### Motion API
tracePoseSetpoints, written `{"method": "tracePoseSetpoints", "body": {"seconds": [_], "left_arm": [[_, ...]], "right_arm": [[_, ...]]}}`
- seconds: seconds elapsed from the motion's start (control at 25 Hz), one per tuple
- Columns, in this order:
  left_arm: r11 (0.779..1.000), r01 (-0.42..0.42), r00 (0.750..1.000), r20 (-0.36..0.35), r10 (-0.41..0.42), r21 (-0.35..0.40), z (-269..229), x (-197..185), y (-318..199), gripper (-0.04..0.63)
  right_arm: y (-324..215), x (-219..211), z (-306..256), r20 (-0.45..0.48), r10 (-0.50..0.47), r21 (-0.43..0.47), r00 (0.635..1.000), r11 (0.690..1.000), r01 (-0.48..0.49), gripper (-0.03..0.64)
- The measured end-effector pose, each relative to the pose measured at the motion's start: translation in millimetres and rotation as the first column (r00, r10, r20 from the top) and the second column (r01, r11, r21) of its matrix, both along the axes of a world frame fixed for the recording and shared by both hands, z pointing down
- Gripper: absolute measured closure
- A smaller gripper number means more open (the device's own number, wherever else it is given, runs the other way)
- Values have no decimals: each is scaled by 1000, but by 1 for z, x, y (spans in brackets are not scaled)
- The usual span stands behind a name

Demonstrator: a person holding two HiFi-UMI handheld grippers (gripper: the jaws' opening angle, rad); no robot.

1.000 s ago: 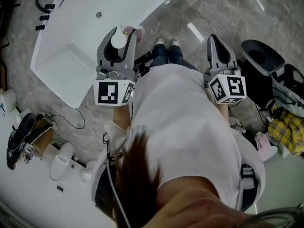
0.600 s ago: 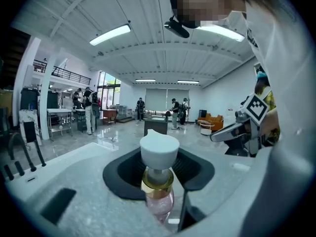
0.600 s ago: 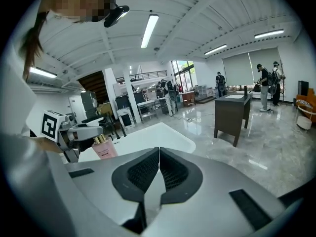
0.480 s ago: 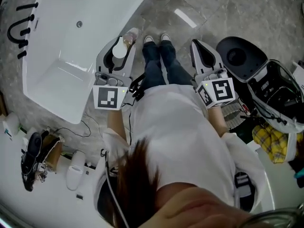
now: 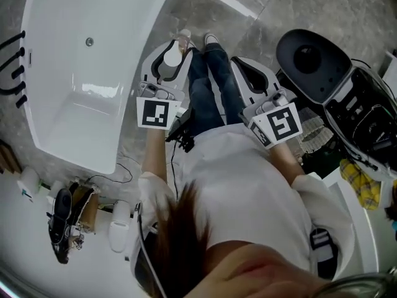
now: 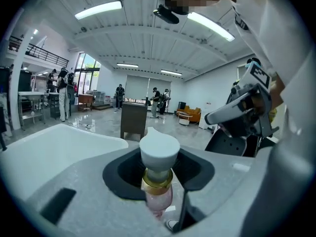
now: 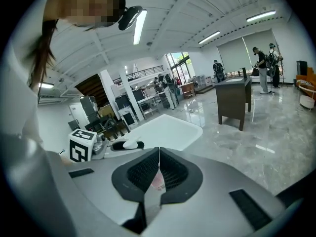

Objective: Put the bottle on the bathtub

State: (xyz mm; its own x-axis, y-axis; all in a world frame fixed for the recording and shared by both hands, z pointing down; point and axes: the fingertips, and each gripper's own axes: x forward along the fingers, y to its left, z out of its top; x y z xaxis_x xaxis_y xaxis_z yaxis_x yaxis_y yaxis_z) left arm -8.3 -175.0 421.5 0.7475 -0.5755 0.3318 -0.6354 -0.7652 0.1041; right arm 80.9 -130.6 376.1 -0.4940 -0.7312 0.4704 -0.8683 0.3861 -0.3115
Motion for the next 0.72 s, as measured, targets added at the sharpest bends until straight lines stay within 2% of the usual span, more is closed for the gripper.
{"method": "tracePoseSetpoints", "body": {"seconds": [0.2,0.36,0.6,0.72], "left_arm": [[998,-32,999,27,33,-54,63,21,-6,434],[996,-83,996,40,85,-44,110,37,-13,434],[992,-91,992,79,98,-83,167,50,-20,434],[991,-69,992,95,79,-112,200,48,-20,434]], "right_arm": [[2,14,27,10,41,-38,999,998,-41,604],[2,28,51,10,95,-55,995,994,-94,604],[-1,44,67,-9,125,-56,992,991,-125,604],[0,43,80,-1,143,-70,990,987,-142,604]]}}
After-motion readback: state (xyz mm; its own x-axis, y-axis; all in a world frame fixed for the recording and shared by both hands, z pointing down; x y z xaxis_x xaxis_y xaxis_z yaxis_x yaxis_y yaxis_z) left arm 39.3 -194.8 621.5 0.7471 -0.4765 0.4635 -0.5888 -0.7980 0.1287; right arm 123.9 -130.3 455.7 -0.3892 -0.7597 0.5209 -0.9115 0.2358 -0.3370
